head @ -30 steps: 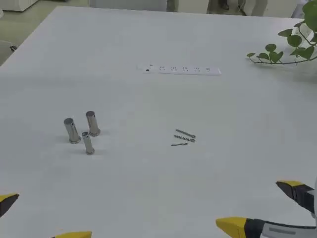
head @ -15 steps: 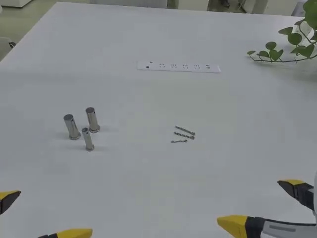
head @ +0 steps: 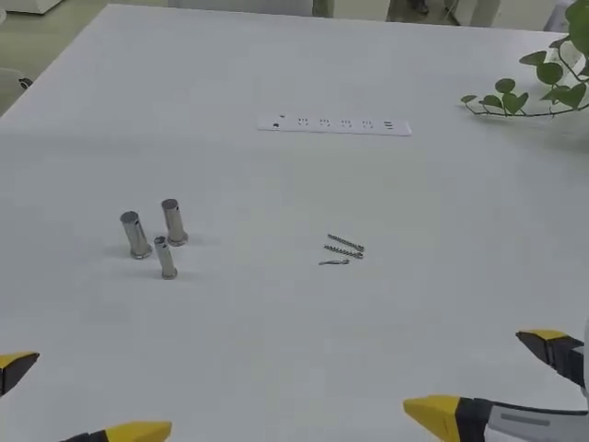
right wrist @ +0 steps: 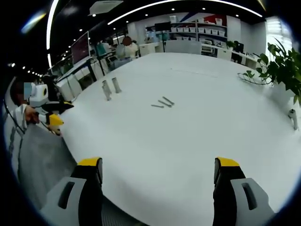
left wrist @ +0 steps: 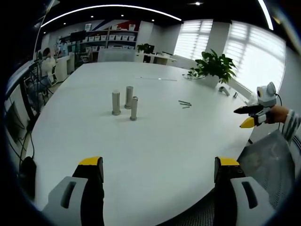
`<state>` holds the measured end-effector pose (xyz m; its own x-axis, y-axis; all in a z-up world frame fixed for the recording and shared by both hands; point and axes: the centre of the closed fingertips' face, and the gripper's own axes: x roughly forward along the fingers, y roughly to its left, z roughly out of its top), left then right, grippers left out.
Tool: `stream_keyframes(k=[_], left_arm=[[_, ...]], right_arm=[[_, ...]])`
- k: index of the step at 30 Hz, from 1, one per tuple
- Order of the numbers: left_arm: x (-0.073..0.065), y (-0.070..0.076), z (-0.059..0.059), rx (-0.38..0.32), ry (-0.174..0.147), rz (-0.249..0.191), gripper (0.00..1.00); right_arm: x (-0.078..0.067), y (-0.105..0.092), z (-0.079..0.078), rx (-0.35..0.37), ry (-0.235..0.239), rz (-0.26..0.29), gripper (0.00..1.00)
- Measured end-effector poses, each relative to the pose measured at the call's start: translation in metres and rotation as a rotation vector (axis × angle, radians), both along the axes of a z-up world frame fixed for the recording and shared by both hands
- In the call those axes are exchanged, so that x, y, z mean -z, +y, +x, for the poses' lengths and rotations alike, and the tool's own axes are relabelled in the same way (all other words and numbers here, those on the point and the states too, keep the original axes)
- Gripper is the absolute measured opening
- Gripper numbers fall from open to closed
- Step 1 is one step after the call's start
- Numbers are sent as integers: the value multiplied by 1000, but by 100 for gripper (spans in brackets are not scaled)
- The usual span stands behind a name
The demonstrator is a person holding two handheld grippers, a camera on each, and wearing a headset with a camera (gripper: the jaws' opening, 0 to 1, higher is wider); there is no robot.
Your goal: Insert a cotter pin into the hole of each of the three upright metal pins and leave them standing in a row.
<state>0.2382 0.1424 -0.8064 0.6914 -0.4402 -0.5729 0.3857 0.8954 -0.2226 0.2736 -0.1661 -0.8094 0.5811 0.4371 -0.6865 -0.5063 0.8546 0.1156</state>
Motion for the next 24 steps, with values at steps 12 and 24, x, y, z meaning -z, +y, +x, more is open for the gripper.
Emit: stream_keyframes(k=[12,24], left_arm=[[-6,-1,6,6,-32,-9,98],[-6,1,11,-15,-43,-33,97]], right_arm=[[-8,3,1,-5,-18,-12,100],[-11,3,3,-7,-19,-24,100]])
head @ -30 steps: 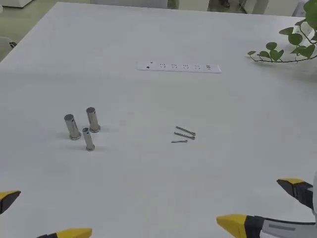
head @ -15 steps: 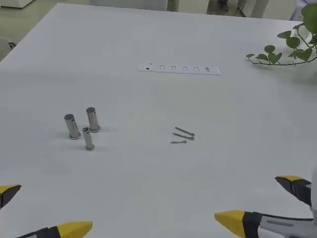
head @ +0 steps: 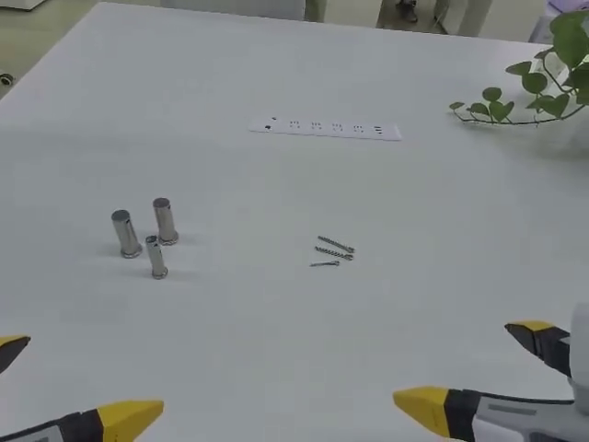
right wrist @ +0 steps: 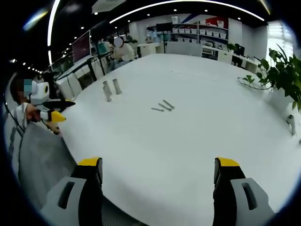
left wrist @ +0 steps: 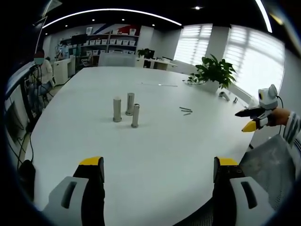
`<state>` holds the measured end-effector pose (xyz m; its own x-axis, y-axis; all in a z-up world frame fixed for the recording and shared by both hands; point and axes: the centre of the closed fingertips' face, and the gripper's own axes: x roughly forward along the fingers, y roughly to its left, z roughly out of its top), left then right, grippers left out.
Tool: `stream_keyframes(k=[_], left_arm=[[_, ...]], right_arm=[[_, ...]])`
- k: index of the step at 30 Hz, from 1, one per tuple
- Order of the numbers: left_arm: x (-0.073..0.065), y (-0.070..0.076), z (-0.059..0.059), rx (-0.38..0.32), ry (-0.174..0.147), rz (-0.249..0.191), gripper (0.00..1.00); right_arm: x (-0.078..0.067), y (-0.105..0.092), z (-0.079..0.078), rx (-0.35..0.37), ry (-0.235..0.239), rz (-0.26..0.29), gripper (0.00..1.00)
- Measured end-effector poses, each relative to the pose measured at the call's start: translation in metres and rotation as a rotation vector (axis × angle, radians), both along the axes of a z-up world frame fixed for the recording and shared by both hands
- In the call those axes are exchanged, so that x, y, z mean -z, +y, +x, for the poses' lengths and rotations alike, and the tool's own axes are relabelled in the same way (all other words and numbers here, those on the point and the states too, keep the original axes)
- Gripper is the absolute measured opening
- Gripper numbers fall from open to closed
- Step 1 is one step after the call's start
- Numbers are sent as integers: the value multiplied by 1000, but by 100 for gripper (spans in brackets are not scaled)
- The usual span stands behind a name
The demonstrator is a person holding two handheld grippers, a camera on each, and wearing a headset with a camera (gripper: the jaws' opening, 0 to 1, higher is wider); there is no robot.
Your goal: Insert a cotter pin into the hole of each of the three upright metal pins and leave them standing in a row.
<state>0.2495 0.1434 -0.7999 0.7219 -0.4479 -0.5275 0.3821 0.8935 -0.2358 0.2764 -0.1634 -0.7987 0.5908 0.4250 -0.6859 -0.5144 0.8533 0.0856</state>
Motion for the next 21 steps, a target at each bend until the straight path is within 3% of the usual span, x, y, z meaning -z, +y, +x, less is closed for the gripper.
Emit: stream_keyframes(k=[4,9,15,18,21], left_arm=[[2,0,1,5,-3,13,95],[-2,5,6,-26,-17,-10,93],[0,9,11,-27,-20,15,89],[-4,11,18,-17,-67,44,80],[-9,8,24,-11,-91,36,78]], right_arm=[[-1,0,1,2,-2,0,100],[0,0,1,5,2,-1,100],[2,1,0,1,13,-4,100],[3,1,-1,5,16,-4,100],[3,0,-1,8,18,-3,100]])
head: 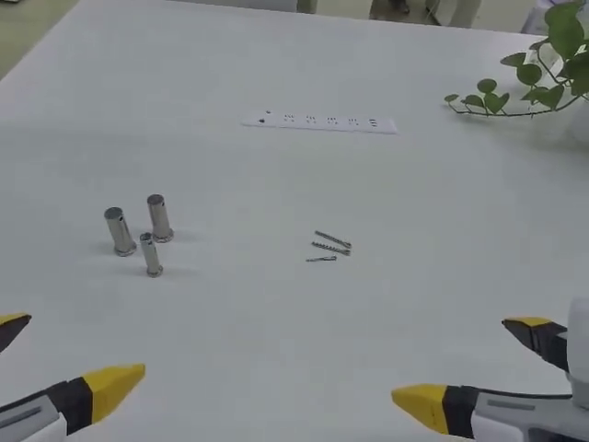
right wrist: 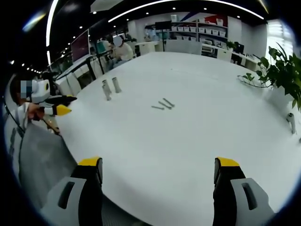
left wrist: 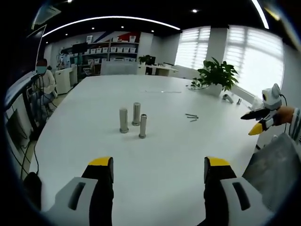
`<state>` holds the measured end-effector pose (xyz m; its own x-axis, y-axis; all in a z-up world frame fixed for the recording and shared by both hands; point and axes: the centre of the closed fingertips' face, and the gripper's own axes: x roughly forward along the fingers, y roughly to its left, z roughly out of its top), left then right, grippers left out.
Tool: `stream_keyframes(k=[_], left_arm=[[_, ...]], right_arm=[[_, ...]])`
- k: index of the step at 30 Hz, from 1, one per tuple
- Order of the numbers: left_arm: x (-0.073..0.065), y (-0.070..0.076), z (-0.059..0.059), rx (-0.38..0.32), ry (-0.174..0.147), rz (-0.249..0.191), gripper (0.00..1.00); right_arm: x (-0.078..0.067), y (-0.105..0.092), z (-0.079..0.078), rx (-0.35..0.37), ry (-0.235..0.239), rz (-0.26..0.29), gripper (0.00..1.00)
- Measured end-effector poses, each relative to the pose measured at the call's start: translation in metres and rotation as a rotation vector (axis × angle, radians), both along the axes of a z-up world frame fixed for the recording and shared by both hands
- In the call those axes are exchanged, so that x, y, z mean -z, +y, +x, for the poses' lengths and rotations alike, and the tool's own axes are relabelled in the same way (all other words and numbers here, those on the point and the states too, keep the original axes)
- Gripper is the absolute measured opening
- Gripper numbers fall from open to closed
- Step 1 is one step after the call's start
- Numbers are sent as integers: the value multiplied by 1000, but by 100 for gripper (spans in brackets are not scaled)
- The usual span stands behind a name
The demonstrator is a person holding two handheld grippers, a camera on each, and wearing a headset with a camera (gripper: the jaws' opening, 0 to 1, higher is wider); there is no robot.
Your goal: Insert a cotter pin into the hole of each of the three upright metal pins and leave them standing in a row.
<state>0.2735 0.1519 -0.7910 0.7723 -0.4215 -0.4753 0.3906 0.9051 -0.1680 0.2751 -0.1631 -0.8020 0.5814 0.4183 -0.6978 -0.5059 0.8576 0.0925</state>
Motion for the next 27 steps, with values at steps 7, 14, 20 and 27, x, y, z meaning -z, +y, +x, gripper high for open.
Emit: stream_keyframes(k=[7,14,20,27], left_arm=[[-4,-7,19,47,-26,13,74],[-8,-12,41,97,-53,50,70],[-3,-22,52,143,-49,64,69],[5,-27,64,172,-40,70,65]], right_arm=[[3,1,-3,-1,10,2,100],[1,-1,-3,10,4,1,100],[0,1,-6,13,1,6,100],[-2,-1,-6,24,-4,6,100]])
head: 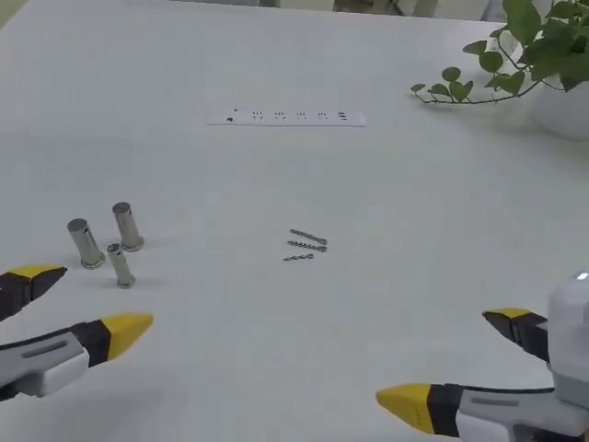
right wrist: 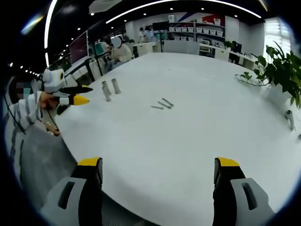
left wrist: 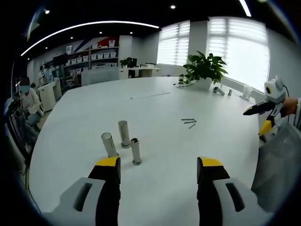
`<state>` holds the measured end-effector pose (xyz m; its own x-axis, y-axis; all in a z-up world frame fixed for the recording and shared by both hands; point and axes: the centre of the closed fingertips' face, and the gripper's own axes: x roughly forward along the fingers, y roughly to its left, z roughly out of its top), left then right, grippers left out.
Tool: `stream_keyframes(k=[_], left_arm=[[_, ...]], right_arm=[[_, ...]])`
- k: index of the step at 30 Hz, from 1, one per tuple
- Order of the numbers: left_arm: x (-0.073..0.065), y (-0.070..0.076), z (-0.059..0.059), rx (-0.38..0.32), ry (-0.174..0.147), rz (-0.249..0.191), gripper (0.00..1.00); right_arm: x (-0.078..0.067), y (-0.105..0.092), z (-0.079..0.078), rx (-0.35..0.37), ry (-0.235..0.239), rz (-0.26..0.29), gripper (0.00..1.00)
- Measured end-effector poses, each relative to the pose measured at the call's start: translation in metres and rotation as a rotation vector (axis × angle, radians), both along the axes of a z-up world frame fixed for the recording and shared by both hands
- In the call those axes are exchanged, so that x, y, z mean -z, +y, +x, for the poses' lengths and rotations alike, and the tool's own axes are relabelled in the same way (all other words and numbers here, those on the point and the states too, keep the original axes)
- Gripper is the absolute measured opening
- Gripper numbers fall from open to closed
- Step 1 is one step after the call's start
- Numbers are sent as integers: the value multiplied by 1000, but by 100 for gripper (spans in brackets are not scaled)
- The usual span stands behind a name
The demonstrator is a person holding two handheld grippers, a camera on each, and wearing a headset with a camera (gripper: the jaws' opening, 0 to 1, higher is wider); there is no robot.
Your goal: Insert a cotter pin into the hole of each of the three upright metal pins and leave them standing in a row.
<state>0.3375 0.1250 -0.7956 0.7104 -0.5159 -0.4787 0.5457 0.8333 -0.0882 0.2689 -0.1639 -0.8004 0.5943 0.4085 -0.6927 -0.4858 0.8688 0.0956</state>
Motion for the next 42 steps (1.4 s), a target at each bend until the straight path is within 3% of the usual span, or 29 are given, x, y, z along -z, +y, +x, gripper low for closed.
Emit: stream_keyframes(k=[10,12,17,32,38,42], left_arm=[[2,-5,19,-2,8,-43,58],[2,-4,23,-7,-9,-17,54],[3,-3,31,-22,-15,-12,45],[21,0,52,-44,24,36,24],[23,1,58,-58,24,41,18],[26,2,60,-66,32,48,15]], right_arm=[[-1,-2,-2,19,0,-10,100],[-1,-2,-2,18,0,-12,100],[1,-3,-3,24,8,-13,100],[2,-4,-3,32,12,-9,100],[-8,-5,0,84,-4,61,99],[-11,-6,1,91,-12,56,99]])
